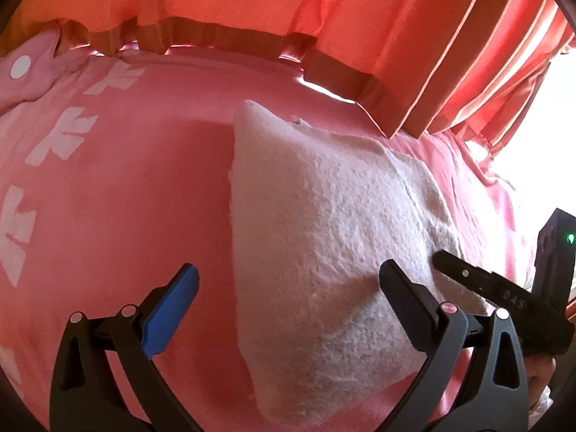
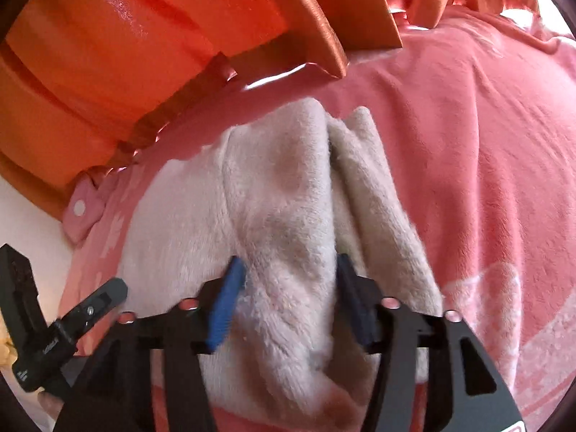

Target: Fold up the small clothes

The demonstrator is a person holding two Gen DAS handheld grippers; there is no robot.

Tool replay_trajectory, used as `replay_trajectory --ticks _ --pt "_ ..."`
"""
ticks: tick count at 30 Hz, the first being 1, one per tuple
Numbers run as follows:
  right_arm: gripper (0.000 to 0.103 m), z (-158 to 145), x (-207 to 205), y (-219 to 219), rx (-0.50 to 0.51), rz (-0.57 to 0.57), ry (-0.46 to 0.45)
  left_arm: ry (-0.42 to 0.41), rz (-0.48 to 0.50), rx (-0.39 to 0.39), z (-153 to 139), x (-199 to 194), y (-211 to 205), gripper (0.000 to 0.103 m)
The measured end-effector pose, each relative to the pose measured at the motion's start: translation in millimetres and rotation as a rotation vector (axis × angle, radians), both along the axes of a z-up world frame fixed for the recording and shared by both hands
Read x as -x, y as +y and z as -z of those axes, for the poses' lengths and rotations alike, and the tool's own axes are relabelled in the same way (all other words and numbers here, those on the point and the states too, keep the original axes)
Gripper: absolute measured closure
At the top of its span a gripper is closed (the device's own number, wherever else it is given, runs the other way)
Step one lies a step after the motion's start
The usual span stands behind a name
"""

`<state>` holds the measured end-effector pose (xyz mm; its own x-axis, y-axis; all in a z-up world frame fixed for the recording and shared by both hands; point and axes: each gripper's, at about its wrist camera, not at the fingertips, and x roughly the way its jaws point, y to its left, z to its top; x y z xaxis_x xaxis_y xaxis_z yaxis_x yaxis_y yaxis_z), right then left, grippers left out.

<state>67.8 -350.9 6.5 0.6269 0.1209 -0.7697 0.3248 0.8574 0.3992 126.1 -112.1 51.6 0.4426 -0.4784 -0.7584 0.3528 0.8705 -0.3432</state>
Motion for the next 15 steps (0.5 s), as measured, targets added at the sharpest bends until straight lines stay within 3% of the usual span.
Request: replay_trajectory --ticks 4,6,9,10,11,14,15 --pt "0.043 3 -2 6 -0.005 -0.010 -0.001 0.003 0.019 -0.002 3 4 -6 0.005" --pt "0.087 -1 -5 13 0.017 -0.055 -0.026 0.015 0.030 0.010 5 5 -8 0.005" --pt "0.091 -39 17 10 0.069 -0.030 -0.231 0.001 0.026 0.025 1 8 -6 0.005" --pt "0.091 -43 23 3 0.044 -0.002 -0.257 -0.012 0.025 0.031 -2 9 -5 0.005" --pt "0.091 -41 27 -5 0.021 0.024 -0.250 -0.023 0.025 0.035 -4 10 -5 0.005" --pt "0.090 -3 5 -13 0.084 0.033 0.008 -0.026 0.025 0.013 0 8 -8 0.005" --pt "0.089 4 -2 -8 0.100 0.004 0.037 -0.014 0.027 0.008 3 8 -9 0.005"
